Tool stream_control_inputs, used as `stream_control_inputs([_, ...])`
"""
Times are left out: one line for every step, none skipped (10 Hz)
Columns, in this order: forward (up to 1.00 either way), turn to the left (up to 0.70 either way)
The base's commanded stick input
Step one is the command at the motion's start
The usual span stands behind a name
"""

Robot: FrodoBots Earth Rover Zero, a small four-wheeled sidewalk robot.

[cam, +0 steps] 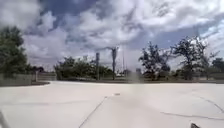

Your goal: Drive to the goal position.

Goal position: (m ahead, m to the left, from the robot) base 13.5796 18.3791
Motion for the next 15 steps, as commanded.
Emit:
stream_control_inputs([0.69,0.14])
stream_control_inputs([0.69,0.14])
stream_control_inputs([0.69,0.14])
stream_control_inputs([0.69,0.14])
stream_control_inputs([0.69,0.14])
stream_control_inputs([0.69,0.14])
stream_control_inputs([0.69,0.14])
stream_control_inputs([0.69,0.14])
stream_control_inputs([0.69,0.14])
stream_control_inputs([0.69,0.13])
stream_control_inputs([0.69,0.05])
stream_control_inputs([0.69,0.01])
stream_control_inputs([0.69,0.01])
stream_control_inputs([0.69,0.01])
stream_control_inputs([0.69,0.01])
